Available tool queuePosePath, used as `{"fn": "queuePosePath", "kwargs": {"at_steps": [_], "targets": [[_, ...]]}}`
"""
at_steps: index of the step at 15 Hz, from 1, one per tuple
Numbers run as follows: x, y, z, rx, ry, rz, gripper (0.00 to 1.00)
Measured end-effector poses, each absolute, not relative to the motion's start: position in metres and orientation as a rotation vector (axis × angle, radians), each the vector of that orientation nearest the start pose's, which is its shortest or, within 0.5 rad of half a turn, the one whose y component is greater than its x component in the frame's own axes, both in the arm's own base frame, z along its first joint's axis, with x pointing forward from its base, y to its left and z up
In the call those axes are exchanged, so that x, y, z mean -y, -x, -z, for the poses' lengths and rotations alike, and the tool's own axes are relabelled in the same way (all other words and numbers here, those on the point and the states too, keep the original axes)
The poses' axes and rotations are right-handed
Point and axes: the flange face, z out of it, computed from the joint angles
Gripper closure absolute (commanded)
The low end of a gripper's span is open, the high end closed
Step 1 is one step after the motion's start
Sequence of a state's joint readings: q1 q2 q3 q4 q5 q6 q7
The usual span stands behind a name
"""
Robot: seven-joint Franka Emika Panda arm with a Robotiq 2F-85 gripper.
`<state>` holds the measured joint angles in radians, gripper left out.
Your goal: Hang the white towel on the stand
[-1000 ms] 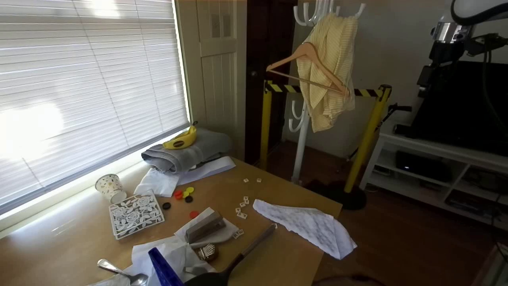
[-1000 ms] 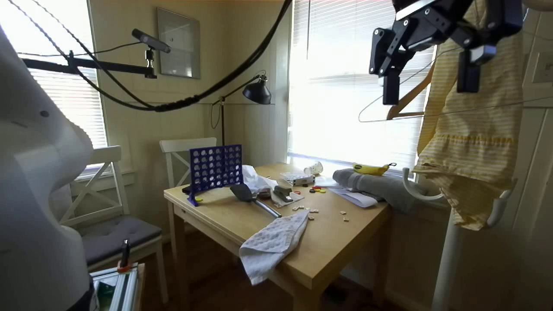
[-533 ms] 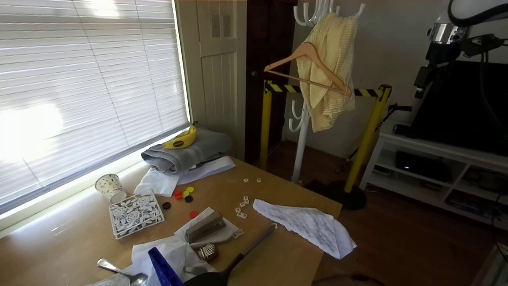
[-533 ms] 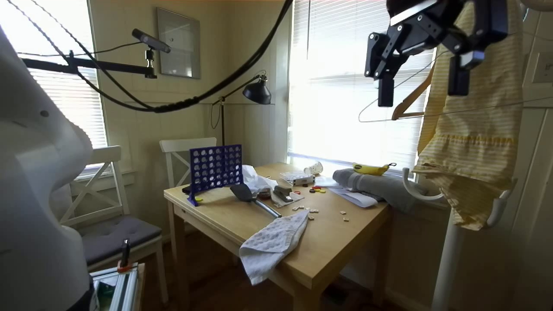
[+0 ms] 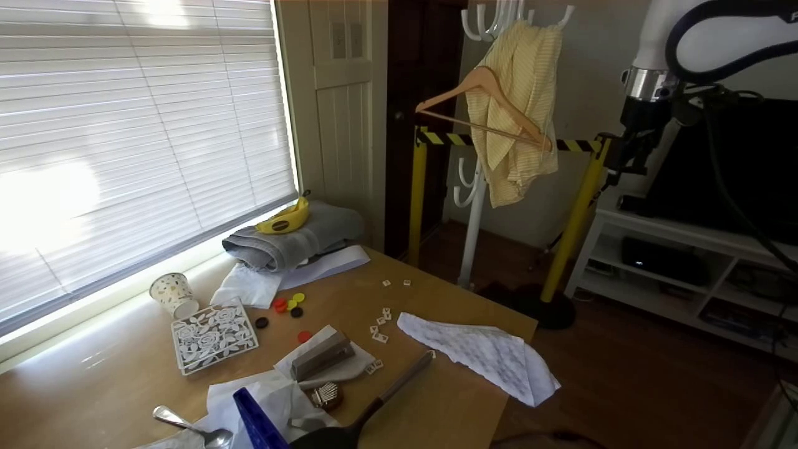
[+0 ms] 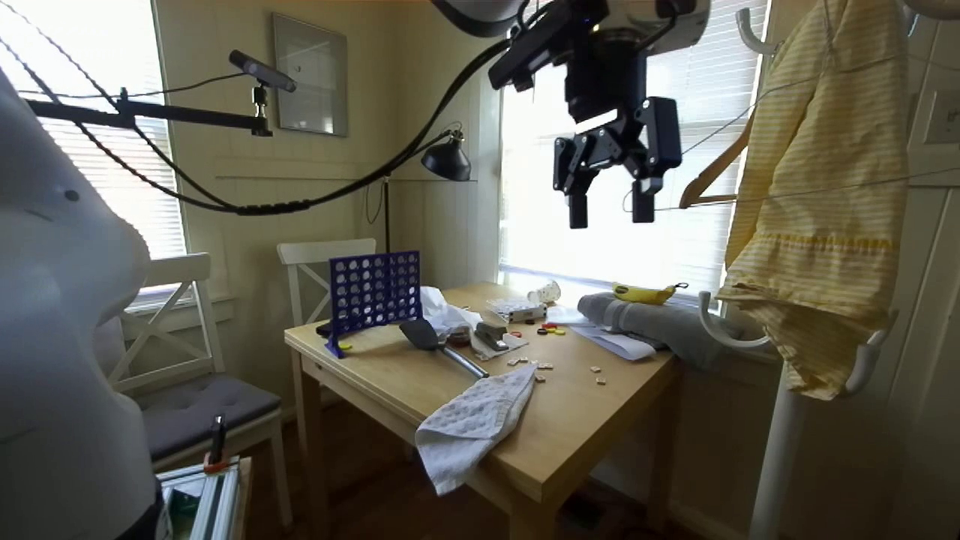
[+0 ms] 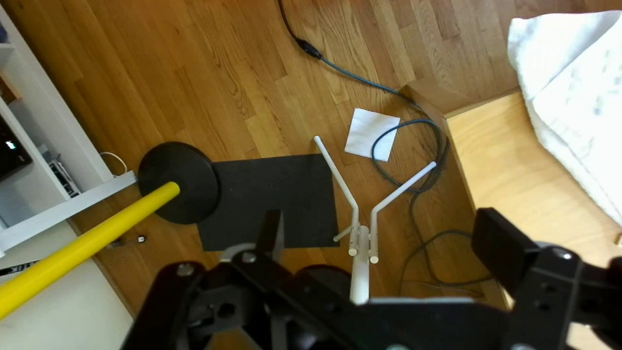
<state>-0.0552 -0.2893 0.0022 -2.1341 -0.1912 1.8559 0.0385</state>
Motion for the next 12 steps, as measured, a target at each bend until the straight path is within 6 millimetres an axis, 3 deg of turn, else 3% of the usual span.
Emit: {"fn": "queuePosePath", "kwargs": {"at_steps": [7, 12], "targets": [[-0.022, -0.436, -0.492, -0.121, 3.344, 0.058, 0.0], [-0.027, -0.429, -0.489, -0.117, 3.348, 0.063, 0.0]]}}
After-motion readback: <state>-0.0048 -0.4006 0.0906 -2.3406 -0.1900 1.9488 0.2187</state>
